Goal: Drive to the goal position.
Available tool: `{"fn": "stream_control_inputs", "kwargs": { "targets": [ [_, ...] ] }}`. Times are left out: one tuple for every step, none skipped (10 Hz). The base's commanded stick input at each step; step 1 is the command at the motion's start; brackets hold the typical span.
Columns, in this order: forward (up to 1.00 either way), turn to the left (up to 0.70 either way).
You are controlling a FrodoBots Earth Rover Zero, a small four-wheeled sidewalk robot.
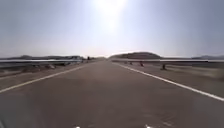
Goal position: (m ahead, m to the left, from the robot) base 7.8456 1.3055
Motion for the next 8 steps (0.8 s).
{"fn": "stream_control_inputs", "kwargs": {
  "targets": [
    [0.7, 0.0],
    [0.7, 0.0],
    [0.7, 0.0],
    [0.7, 0.0],
    [0.7, 0.0],
    [0.7, 0.0],
    [0.7, 0.0],
    [0.7, 0.0]
  ]
}}
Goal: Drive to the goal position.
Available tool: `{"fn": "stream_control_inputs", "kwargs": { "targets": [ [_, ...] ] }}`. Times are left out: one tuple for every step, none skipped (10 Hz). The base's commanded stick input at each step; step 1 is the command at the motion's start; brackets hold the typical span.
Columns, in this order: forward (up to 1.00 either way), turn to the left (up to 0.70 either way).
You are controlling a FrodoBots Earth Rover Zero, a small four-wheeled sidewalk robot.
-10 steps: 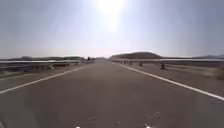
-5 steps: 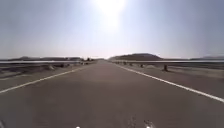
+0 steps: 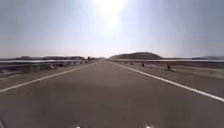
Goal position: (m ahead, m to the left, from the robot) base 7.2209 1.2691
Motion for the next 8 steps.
{"fn": "stream_control_inputs", "kwargs": {
  "targets": [
    [0.7, 0.0],
    [0.7, 0.0],
    [0.7, 0.0],
    [0.7, 0.0],
    [0.7, 0.0],
    [0.7, 0.0],
    [0.7, 0.0],
    [0.7, 0.0]
  ]
}}
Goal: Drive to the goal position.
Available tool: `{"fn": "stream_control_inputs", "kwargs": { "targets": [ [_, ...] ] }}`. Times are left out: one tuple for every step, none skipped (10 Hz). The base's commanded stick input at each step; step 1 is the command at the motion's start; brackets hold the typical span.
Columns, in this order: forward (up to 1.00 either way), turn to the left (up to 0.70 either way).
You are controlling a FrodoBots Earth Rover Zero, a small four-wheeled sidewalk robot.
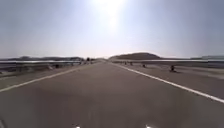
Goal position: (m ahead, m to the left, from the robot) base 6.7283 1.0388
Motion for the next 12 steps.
{"fn": "stream_control_inputs", "kwargs": {
  "targets": [
    [0.7, 0.0],
    [0.7, 0.0],
    [0.7, 0.0],
    [0.7, 0.0],
    [0.7, 0.0],
    [0.7, 0.0],
    [0.7, 0.0],
    [0.7, 0.0],
    [0.7, 0.0],
    [0.7, 0.0],
    [0.7, 0.0],
    [0.7, 0.0]
  ]
}}
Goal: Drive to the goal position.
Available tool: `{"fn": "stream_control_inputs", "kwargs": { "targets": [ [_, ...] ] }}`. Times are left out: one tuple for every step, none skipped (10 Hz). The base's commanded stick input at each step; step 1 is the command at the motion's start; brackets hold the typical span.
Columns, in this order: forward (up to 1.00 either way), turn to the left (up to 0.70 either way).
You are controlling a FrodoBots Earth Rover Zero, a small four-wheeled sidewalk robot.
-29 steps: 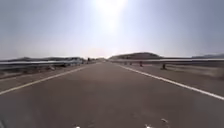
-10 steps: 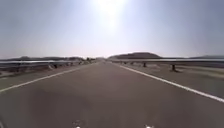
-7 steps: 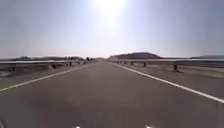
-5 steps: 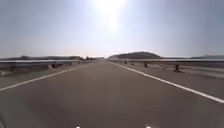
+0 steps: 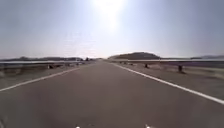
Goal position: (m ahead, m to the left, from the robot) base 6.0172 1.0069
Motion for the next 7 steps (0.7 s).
{"fn": "stream_control_inputs", "kwargs": {
  "targets": [
    [0.7, 0.0],
    [0.7, 0.0],
    [0.7, 0.0],
    [0.7, 0.0],
    [0.7, 0.0],
    [0.7, 0.0],
    [0.7, 0.0]
  ]
}}
